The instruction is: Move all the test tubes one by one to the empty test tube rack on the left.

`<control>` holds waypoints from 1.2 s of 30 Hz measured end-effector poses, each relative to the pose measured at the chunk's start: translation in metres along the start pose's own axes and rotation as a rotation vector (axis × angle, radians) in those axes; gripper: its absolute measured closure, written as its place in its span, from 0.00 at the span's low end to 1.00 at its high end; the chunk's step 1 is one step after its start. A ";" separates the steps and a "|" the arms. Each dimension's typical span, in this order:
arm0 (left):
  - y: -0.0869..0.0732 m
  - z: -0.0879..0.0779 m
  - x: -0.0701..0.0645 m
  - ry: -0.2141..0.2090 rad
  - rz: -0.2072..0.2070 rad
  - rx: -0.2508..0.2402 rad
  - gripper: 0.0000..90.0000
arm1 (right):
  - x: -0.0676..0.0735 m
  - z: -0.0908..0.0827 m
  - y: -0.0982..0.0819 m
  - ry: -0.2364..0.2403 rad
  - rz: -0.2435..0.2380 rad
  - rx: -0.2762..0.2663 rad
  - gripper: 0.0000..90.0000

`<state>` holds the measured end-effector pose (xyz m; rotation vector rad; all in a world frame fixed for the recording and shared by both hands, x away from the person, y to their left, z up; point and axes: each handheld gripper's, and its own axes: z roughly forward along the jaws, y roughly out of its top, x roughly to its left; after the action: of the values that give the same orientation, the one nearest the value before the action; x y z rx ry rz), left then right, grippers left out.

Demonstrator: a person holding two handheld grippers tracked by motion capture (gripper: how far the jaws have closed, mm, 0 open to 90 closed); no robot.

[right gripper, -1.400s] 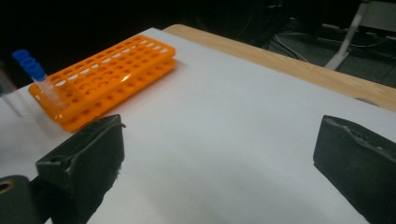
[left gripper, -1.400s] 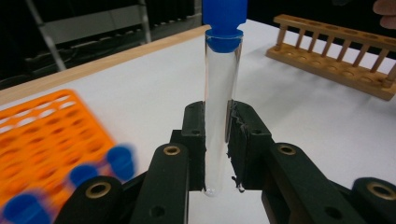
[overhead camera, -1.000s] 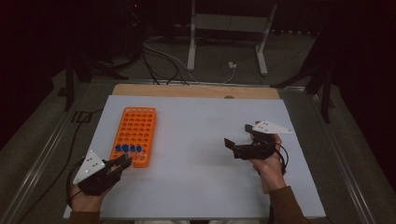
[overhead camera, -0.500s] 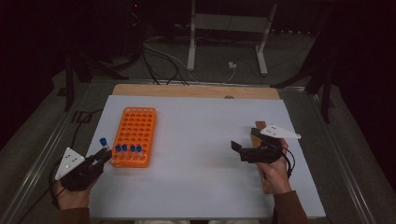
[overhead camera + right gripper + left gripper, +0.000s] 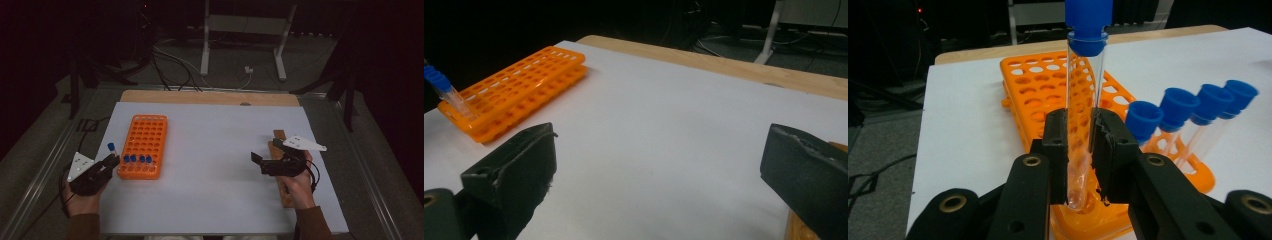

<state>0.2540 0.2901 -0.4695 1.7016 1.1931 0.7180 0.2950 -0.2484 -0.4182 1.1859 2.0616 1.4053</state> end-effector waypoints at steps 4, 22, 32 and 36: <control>-0.001 0.004 -0.001 -0.006 0.004 0.009 0.86 | -0.001 -0.002 -0.001 -0.003 0.002 -0.001 0.02; -0.014 0.010 -0.003 -0.012 0.037 0.108 0.86 | -0.004 -0.006 -0.004 0.000 0.007 -0.007 0.02; -0.015 0.009 -0.007 -0.005 0.067 0.151 0.86 | -0.004 -0.006 -0.006 0.001 0.006 -0.004 0.02; -0.017 0.010 -0.009 -0.001 0.078 0.169 0.86 | -0.004 -0.005 -0.007 0.000 0.005 -0.001 0.02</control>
<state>0.2528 0.2805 -0.4888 1.8966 1.2205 0.6791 0.2906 -0.2556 -0.4226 1.1906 2.0590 1.4089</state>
